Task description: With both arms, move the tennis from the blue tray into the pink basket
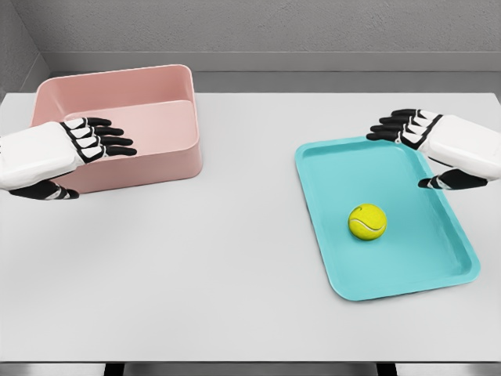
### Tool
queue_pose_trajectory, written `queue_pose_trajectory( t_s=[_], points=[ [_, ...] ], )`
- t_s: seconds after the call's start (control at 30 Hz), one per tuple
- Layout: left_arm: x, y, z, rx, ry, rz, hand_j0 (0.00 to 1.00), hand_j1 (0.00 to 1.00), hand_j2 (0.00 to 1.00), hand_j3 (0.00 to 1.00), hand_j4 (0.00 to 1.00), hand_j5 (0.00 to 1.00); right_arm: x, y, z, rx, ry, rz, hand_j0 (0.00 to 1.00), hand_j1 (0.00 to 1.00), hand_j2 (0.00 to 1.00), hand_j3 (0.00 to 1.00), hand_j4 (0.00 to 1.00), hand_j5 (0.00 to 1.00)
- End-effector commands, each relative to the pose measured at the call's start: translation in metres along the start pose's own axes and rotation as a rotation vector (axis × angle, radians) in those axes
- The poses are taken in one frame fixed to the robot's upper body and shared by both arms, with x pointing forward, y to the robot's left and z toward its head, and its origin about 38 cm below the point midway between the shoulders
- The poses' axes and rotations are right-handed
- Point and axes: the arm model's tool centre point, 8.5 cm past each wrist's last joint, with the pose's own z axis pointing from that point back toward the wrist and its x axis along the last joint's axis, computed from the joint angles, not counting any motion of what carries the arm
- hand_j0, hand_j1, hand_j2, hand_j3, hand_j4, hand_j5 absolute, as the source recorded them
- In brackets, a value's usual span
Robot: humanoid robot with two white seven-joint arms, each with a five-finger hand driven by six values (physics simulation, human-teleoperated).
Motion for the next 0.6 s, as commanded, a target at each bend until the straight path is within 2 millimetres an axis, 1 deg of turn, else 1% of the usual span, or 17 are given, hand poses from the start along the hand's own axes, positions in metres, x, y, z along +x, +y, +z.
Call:
queue_pose_trajectory(
  t_s=[0.0, 0.03, 0.07, 0.13, 0.17, 0.2, 0.23, 0.3, 0.4, 0.43, 0.5, 0.57],
  points=[
    [0.000, 0.000, 0.000, 0.003, 0.000, 0.006, 1.00, 1.00, 1.00, 1.00, 1.00, 1.00, 0.000, -0.001, 0.001, -0.001, 0.001, -0.002, 1.00, 1.00, 1.00, 1.00, 1.00, 1.00],
    [0.001, -0.002, 0.000, 0.002, -0.001, 0.013, 1.00, 1.00, 1.00, 1.00, 1.00, 1.00, 0.000, 0.000, 0.000, -0.001, -0.001, -0.006, 1.00, 1.00, 1.00, 1.00, 1.00, 1.00],
    [0.001, -0.002, 0.000, 0.002, -0.001, 0.013, 1.00, 1.00, 1.00, 1.00, 1.00, 1.00, 0.000, -0.003, 0.001, -0.007, 0.002, 0.005, 1.00, 1.00, 1.00, 1.00, 1.00, 1.00],
    [0.001, -0.004, 0.000, -0.004, -0.001, 0.016, 1.00, 1.00, 1.00, 1.00, 1.00, 1.00, 0.000, 0.006, 0.001, 0.021, 0.006, 0.008, 1.00, 1.00, 1.00, 1.00, 1.00, 1.00],
    [0.001, -0.005, 0.000, -0.003, -0.001, 0.016, 1.00, 1.00, 1.00, 1.00, 1.00, 1.00, 0.002, 0.015, 0.000, 0.054, 0.003, 0.002, 1.00, 1.00, 1.00, 1.00, 1.00, 1.00],
    [0.001, -0.006, 0.000, -0.004, -0.001, 0.019, 1.00, 1.00, 1.00, 1.00, 1.00, 1.00, 0.002, 0.022, 0.000, 0.153, -0.001, 0.001, 1.00, 1.00, 1.00, 1.00, 1.00, 1.00],
    [0.002, -0.006, 0.000, -0.004, -0.002, 0.021, 1.00, 1.00, 1.00, 1.00, 1.00, 1.00, 0.003, 0.020, -0.001, 0.224, -0.007, 0.017, 1.00, 1.00, 1.00, 1.00, 1.00, 1.00],
    [0.001, -0.006, 0.001, -0.007, -0.001, 0.020, 1.00, 1.00, 1.00, 1.00, 1.00, 1.00, 0.003, 0.006, 0.000, 0.279, -0.006, 0.069, 1.00, 1.00, 1.00, 1.00, 1.00, 1.00],
    [0.000, -0.004, 0.002, -0.009, 0.003, 0.016, 1.00, 1.00, 1.00, 1.00, 1.00, 1.00, 0.003, 0.001, -0.001, 0.313, -0.001, 0.107, 1.00, 1.00, 1.00, 1.00, 1.00, 1.00],
    [0.000, -0.004, 0.002, -0.009, 0.003, 0.016, 1.00, 1.00, 1.00, 1.00, 1.00, 1.00, 0.003, 0.003, -0.002, 0.318, -0.003, 0.109, 1.00, 1.00, 1.00, 1.00, 1.00, 1.00],
    [0.000, -0.004, 0.002, -0.009, 0.003, 0.016, 1.00, 1.00, 1.00, 1.00, 1.00, 1.00, 0.006, 0.012, -0.008, 0.331, -0.022, 0.099, 1.00, 1.00, 1.00, 1.00, 1.00, 1.00],
    [0.000, -0.004, 0.002, -0.009, 0.003, 0.016, 1.00, 1.00, 1.00, 1.00, 1.00, 1.00, 0.012, 0.023, -0.025, 0.334, -0.054, 0.107, 1.00, 1.00, 1.00, 1.00, 1.00, 1.00]
  ],
)
